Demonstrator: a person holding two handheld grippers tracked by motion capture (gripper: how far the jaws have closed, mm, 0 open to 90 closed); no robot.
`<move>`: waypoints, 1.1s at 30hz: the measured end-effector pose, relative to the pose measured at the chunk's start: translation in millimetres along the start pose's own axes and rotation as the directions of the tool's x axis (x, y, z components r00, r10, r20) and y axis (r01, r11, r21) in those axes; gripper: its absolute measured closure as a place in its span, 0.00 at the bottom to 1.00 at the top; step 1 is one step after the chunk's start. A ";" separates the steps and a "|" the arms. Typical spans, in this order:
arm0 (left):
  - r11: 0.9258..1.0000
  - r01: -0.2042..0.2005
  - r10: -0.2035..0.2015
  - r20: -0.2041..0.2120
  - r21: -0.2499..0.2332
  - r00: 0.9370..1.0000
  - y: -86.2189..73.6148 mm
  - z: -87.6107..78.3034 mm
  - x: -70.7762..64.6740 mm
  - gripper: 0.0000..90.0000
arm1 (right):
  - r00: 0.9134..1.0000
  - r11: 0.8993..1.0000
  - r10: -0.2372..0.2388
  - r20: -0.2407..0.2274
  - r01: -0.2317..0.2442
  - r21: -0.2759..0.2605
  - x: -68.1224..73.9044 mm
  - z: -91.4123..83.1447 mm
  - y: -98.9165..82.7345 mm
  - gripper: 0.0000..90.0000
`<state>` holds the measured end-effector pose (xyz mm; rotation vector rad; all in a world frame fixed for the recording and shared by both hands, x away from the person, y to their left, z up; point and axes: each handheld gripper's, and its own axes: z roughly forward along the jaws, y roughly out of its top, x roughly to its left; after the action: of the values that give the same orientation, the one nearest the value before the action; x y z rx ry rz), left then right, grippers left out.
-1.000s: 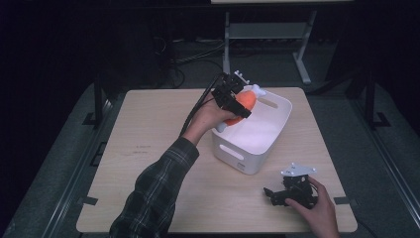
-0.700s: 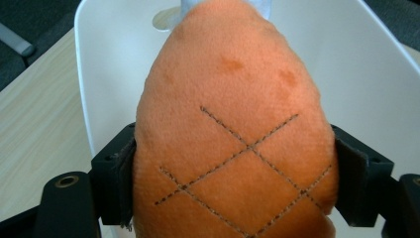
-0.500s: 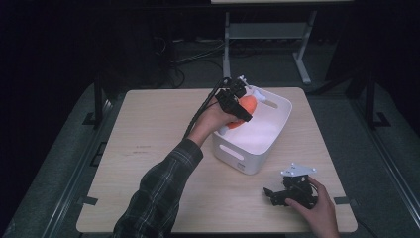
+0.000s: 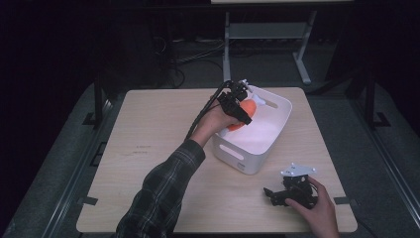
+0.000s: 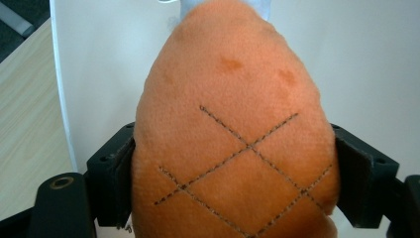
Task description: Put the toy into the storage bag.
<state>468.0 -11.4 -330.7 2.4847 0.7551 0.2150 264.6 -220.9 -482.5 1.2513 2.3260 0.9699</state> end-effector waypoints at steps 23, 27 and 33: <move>0.999 -0.003 0.003 -0.005 -0.035 1.000 -2.8 -21.3 2.8 0.16 | 1.000 1.000 0.002 -0.001 -0.002 -0.001 0.2 0.0 0.0 0.00; 0.999 -0.008 0.008 -0.004 -0.048 1.000 -8.1 -36.2 5.8 0.16 | 1.000 1.000 0.002 -0.001 -0.002 -0.001 0.2 0.0 0.0 0.00; 0.998 -0.017 0.017 -0.012 -0.056 1.000 -16.1 -52.0 7.6 0.16 | 1.000 1.000 0.001 -0.002 -0.001 -0.001 0.1 0.0 0.0 0.00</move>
<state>451.5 27.1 -295.2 2.4396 0.7231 0.2537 264.6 -220.8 -482.5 1.2513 2.3267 0.9729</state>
